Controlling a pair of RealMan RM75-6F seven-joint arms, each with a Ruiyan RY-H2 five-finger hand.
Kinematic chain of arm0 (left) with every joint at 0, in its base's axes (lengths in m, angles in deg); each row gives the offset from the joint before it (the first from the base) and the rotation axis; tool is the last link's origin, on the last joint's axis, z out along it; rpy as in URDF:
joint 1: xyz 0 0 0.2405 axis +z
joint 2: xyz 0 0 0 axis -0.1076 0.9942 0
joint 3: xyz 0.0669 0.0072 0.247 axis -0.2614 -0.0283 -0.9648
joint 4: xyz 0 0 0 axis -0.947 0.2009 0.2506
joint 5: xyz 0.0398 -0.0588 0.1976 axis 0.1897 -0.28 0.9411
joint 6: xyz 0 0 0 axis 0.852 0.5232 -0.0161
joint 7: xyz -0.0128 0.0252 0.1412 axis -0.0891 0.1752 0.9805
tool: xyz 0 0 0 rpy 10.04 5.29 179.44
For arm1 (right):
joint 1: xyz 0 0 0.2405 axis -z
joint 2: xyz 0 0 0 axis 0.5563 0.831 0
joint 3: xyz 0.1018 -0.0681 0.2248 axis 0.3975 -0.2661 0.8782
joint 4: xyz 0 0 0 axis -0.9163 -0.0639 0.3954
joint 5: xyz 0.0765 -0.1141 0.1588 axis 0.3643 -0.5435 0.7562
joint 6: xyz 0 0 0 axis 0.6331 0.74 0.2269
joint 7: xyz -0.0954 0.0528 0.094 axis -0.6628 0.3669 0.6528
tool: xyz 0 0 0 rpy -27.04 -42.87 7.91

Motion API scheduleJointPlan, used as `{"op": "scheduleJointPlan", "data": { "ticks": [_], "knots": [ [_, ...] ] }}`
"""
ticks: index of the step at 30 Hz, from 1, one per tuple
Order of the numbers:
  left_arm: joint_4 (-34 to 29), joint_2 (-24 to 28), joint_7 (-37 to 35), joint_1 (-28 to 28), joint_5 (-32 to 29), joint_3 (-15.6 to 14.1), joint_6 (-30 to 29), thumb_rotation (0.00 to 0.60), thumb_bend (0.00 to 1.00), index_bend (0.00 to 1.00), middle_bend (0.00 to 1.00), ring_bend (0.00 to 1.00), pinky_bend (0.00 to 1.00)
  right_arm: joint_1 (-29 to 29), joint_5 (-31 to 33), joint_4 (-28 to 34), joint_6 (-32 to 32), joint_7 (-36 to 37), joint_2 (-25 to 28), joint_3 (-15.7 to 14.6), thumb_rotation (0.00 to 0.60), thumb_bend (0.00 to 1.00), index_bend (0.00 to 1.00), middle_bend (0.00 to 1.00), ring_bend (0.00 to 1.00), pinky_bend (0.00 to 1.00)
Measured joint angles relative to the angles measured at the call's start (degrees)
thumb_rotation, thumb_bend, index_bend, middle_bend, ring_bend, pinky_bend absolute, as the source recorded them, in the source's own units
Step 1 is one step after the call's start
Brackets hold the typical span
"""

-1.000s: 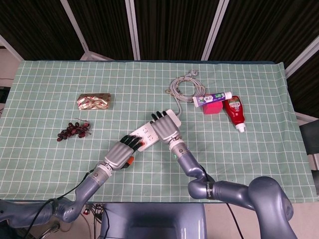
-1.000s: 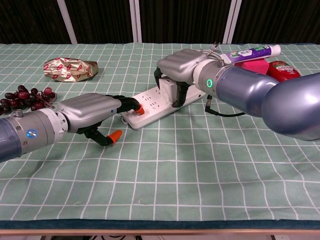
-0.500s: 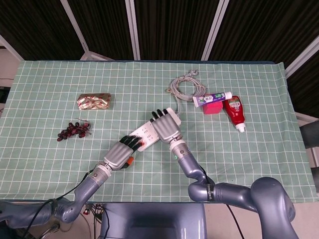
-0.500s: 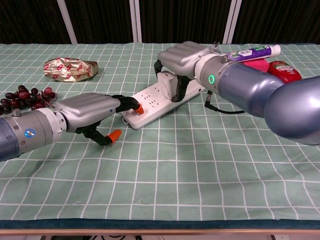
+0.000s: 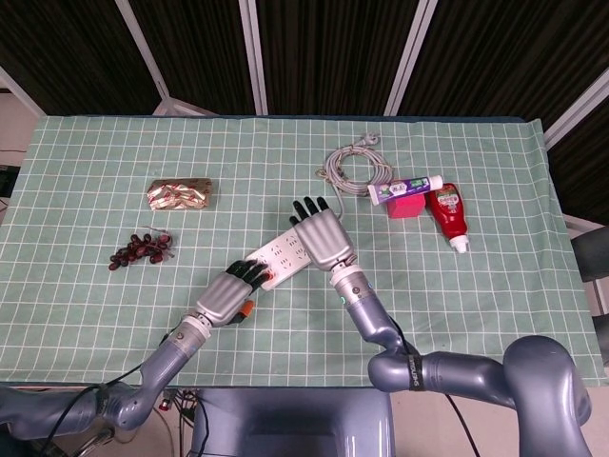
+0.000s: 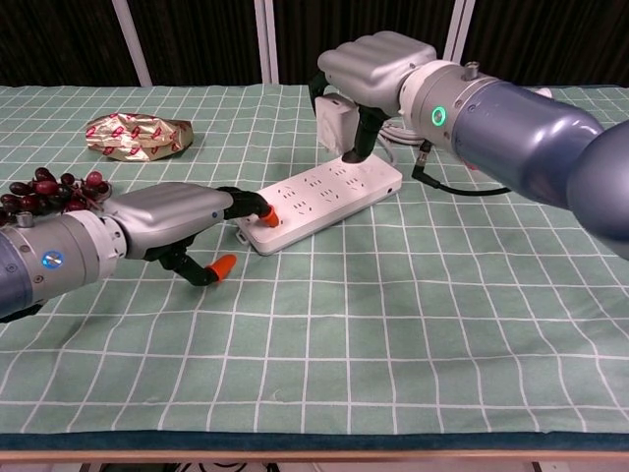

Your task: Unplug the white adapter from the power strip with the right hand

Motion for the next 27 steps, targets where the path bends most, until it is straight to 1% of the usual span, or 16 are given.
{"op": "scheduleJointPlan", "data": {
  "ticks": [7,9,11,14,15,17,19,22,24,27],
  "knots": [
    [-4.97,3.07,-2.59,0.78,2.50,4.32,-6.27,0.600,0.45,0.18,0.10,0.05,0.13,2.75,-0.51,7.14,4.02,-1.43,4.78,-0.66,0.600,0.76,0.61,0.21,0.18,0.24],
    [-7.28,4.84,-3.35,1.17,3.38,5.80,-8.24,0.600,0.43,0.18,0.10,0.05,0.13,3.95,-0.57,8.87,5.39,-1.79,6.28,-1.23,0.600,0.76,0.61,0.21,0.18,0.24],
    [-9.84,7.00,-3.97,1.76,4.28,6.97,-10.39,0.600,0.42,0.18,0.10,0.05,0.13,5.51,-0.51,10.73,6.61,-2.21,8.09,-2.20,0.600,0.76,0.58,0.21,0.18,0.23],
    [-13.90,10.82,-4.61,3.01,5.56,8.00,-13.27,0.600,0.39,0.18,0.10,0.05,0.13,8.10,-0.09,13.18,7.78,-2.53,10.69,-4.29,0.600,0.76,0.48,0.19,0.15,0.19],
    [-15.14,12.09,-4.77,3.51,5.98,8.16,-13.91,0.600,0.38,0.18,0.10,0.05,0.13,8.88,0.12,13.84,8.02,-2.66,11.47,-5.09,0.600,0.76,0.44,0.17,0.12,0.17],
    [-17.92,15.12,-5.15,4.89,7.07,8.30,-15.52,0.600,0.36,0.18,0.10,0.05,0.13,10.48,0.85,15.03,8.41,-3.14,12.97,-6.92,0.600,0.72,0.35,0.13,0.09,0.13],
    [-20.02,17.57,-5.54,6.37,8.15,8.19,-17.16,0.600,0.34,0.17,0.10,0.05,0.13,11.69,2.16,15.81,8.76,-4.06,13.81,-8.33,0.600,0.63,0.21,0.08,0.03,0.09],
    [-22.70,21.11,-6.60,9.23,10.09,7.29,-19.82,0.600,0.32,0.16,0.10,0.05,0.13,12.97,4.60,16.69,9.49,-5.94,14.28,-9.73,0.600,0.54,0.07,0.03,0.00,0.05],
    [-23.86,23.04,-7.58,11.22,11.51,6.18,-21.57,0.600,0.30,0.16,0.10,0.05,0.13,13.72,6.18,17.32,10.20,-7.09,14.40,-10.38,0.600,0.48,0.01,0.00,0.00,0.03],
    [-24.66,25.20,-9.25,13.97,13.31,4.29,-23.67,0.600,0.26,0.16,0.10,0.05,0.13,15.13,7.47,18.68,11.99,-7.95,14.54,-11.17,0.600,0.46,0.00,0.00,0.00,0.01]
  ]
}}
